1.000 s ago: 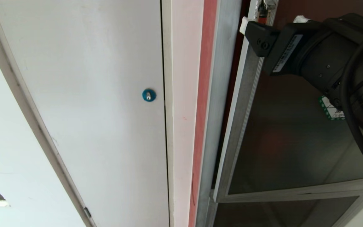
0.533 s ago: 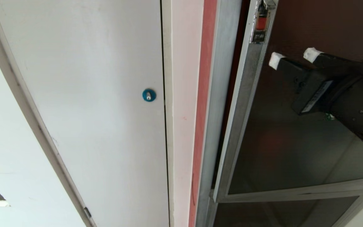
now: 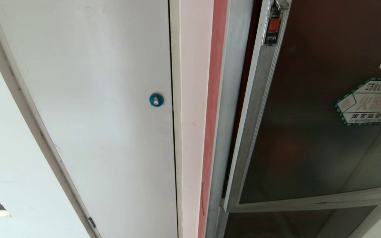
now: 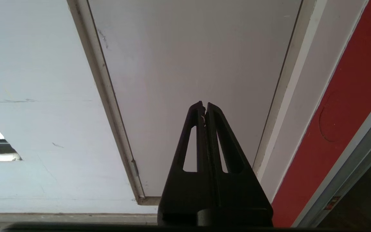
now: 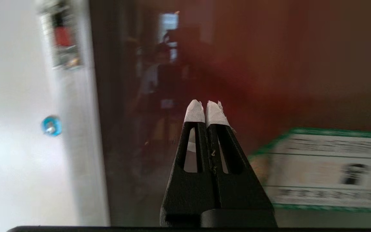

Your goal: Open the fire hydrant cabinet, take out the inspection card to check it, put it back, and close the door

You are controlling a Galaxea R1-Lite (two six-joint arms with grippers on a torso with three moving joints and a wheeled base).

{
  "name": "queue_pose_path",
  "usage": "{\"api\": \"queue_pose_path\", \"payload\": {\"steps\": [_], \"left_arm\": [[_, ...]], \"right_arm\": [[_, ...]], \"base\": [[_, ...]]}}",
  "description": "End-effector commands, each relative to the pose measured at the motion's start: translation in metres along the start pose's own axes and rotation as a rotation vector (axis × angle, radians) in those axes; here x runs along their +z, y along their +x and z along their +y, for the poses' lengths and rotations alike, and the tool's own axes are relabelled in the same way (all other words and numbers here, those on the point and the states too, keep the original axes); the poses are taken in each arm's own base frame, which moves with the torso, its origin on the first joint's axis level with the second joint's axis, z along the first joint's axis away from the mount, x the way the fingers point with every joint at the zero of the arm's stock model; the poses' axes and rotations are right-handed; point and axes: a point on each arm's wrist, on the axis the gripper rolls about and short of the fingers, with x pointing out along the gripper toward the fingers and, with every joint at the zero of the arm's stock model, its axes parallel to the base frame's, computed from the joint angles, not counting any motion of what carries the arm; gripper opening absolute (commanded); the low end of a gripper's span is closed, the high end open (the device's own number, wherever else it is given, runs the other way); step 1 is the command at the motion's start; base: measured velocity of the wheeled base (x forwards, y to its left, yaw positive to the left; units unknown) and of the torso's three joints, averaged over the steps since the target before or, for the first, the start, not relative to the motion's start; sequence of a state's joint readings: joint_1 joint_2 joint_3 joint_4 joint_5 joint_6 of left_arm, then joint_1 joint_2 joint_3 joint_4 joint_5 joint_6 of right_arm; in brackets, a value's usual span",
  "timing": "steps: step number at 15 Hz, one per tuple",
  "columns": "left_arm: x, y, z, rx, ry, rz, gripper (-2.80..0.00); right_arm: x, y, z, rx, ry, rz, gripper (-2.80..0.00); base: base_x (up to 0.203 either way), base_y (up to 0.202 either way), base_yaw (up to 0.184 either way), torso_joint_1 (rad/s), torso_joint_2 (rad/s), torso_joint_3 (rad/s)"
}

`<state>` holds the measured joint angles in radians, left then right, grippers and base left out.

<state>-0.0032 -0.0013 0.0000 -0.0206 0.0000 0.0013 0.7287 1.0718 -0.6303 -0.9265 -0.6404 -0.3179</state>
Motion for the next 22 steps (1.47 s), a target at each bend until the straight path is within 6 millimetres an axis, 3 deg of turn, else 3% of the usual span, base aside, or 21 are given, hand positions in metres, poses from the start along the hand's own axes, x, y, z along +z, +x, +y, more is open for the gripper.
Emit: {"api": "queue_pose_path", "payload": {"steps": [1, 4, 7, 9, 13, 16, 22], "left_arm": [[-0.003, 0.001, 0.0, 0.0, 0.0, 0.013, -2.8], [-0.003, 0.001, 0.0, 0.0, 0.0, 0.013, -2.8], [-0.003, 0.001, 0.0, 0.0, 0.0, 0.013, -2.8], [-0.003, 0.001, 0.0, 0.0, 0.0, 0.013, -2.8], [-0.003, 0.001, 0.0, 0.0, 0.0, 0.013, -2.8], [-0.003, 0.001, 0.0, 0.0, 0.0, 0.013, -2.8], [-0.003, 0.001, 0.0, 0.0, 0.0, 0.013, -2.8]], "right_arm": [[0.015, -0.018, -0.034, -0.142, 0.011, -0.08, -2.8], [0.027, -0.048, -0.067, -0.328, -0.035, -0.131, -2.8], [0.033, -0.084, -0.087, -0.561, -0.148, -0.128, -2.8], [0.038, -0.118, -0.09, -0.676, -0.203, -0.149, -2.8], [0.027, -0.165, -0.086, -0.694, -0.244, -0.105, -2.8], [-0.002, -0.186, -0.083, -0.556, -0.247, -0.029, -2.8], [-0.102, -0.205, -0.075, -0.07, -0.13, 0.126, -2.8]], "base": [[0.0, 0.0, 0.0, 0.0, 0.0, 0.0], [0.0, 0.0, 0.0, 0.0, 0.0, 0.0], [0.0, 0.0, 0.0, 0.0, 0.0, 0.0], [0.0, 0.0, 0.0, 0.0, 0.0, 0.0], [0.0, 0.0, 0.0, 0.0, 0.0, 0.0], [0.0, 0.0, 0.0, 0.0, 0.0, 0.0], [0.0, 0.0, 0.0, 0.0, 0.0, 0.0]]}}
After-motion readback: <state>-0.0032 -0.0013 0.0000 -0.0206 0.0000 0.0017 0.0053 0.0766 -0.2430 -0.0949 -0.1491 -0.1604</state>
